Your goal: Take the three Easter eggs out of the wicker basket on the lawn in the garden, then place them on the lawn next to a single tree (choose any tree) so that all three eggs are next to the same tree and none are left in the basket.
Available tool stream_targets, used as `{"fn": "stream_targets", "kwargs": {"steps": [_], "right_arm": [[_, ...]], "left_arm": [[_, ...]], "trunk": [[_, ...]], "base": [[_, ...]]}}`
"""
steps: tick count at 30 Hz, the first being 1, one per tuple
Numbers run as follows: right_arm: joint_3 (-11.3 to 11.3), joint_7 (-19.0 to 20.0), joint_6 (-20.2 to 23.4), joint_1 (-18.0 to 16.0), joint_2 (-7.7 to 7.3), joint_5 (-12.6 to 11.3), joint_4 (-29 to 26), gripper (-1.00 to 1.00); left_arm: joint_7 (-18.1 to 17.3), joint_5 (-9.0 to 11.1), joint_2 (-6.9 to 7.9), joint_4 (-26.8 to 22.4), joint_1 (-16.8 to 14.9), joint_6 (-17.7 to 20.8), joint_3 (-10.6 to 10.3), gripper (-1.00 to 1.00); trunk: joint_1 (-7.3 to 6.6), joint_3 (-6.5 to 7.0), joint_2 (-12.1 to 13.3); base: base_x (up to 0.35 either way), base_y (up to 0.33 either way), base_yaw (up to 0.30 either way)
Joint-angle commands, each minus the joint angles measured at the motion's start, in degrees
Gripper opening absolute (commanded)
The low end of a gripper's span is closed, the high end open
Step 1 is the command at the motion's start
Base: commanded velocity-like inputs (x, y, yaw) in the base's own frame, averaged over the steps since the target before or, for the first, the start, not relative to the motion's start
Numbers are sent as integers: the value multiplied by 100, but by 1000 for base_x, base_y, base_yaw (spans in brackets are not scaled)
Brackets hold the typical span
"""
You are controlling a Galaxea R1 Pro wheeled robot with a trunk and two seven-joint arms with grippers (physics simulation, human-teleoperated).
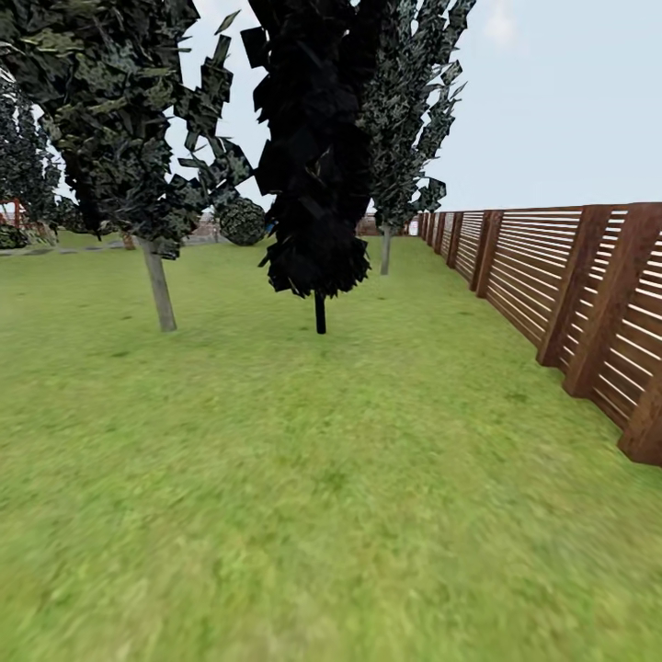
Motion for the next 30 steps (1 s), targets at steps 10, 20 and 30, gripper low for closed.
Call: {"fn": "stream_targets", "kwargs": {"steps": [10,20,30], "right_arm": [[2,12,-12,-7,8,-25,16,100],[1,13,-9,-7,7,-38,22,100],[1,13,-4,-7,-1,-38,19,100]], "left_arm": [[-6,-9,-26,-151,3,37,13,100],[28,3,-61,-149,2,40,11,100],[47,29,-48,-162,6,40,30,100]], "trunk": [[3,-5,-2],[3,-5,-2],[3,-5,-2]], "base": [[296,-154,-127],[287,-168,-279],[200,-273,-23]]}}
